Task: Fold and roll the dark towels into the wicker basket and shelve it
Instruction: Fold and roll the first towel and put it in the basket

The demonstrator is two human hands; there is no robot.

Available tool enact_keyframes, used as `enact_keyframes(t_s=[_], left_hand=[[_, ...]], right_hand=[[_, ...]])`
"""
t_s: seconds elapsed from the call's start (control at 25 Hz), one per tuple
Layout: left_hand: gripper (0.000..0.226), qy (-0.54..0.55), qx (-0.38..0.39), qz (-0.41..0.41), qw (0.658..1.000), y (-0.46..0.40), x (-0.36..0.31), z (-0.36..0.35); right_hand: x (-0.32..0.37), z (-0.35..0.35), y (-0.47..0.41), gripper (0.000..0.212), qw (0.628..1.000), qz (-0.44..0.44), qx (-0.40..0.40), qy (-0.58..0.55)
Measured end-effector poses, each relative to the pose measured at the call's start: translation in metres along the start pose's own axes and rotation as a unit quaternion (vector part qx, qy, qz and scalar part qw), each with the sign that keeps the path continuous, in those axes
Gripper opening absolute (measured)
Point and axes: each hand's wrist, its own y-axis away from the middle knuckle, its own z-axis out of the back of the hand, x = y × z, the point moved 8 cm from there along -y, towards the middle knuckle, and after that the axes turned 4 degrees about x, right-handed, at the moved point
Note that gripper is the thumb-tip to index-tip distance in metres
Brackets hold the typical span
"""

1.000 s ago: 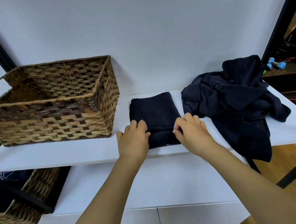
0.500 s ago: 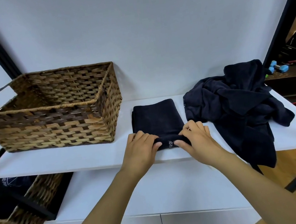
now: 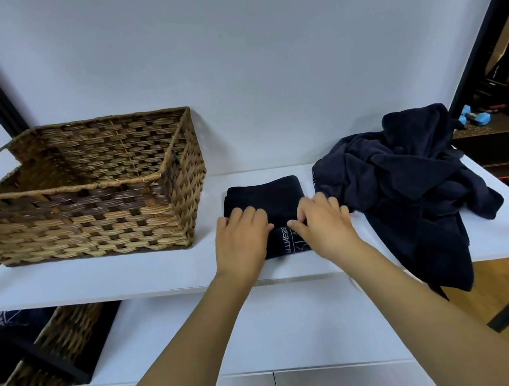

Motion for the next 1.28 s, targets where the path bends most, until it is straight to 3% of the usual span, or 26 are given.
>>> enact_keyframes(t_s=[0.08,0.2,0.32,0.48,0.68,0.8,0.88,0.96,1.0,1.08,1.16,1.28], left_hand=[[0.028,0.042,-0.092,-0.061,0.993,0.026,-0.002,0.003],[0.040,0.083,-0.046,-0.087,0.992,0.044,0.010,-0.009],[0.042,0.096,0.015,-0.074,0.993,0.032,0.015,-0.006],[0.062,0.105,0.066,-0.040,0.991,0.019,0.015,-0.002],[0.030,0.154,0.118,0.020,0.981,0.017,0.021,-0.002],[0.023,0.092,0.043,0.010,0.995,0.017,0.012,0.007],[0.030,0.047,-0.021,-0.045,0.998,0.030,0.003,0.005],[0.046,0.047,-0.026,-0.067,0.996,0.039,0.004,-0.001],[0.051,0.054,-0.009,-0.065,0.996,0.036,0.008,-0.003],[0.053,0.062,0.026,-0.060,0.996,0.024,0.013,0.000],[0.046,0.093,0.076,-0.047,0.992,0.014,0.012,0.005],[0.046,0.186,0.137,0.021,0.973,0.002,0.022,-0.001]], right_hand=[[0.010,-0.001,0.005,0.026,0.994,0.056,-0.090,0.028],[0.004,-0.005,0.026,0.033,0.977,0.149,-0.153,0.013],[-0.005,-0.018,0.031,0.050,0.976,0.190,-0.097,0.051],[-0.001,-0.009,0.021,0.039,0.984,0.175,-0.029,0.029],[0.001,-0.015,0.017,0.050,0.989,0.120,0.090,0.010],[0.010,-0.012,0.003,0.058,0.989,0.084,0.120,0.004],[0.006,-0.011,-0.003,0.059,0.986,0.047,0.131,-0.090],[0.001,-0.008,-0.004,0.053,0.981,0.018,0.106,-0.164],[0.003,-0.006,-0.002,0.046,0.987,0.021,0.075,-0.141],[0.015,0.000,0.007,0.035,0.994,0.090,-0.057,0.031],[0.025,-0.007,0.027,0.039,0.969,0.158,-0.149,0.115],[0.017,-0.008,0.034,0.039,0.968,0.187,-0.158,0.057]])
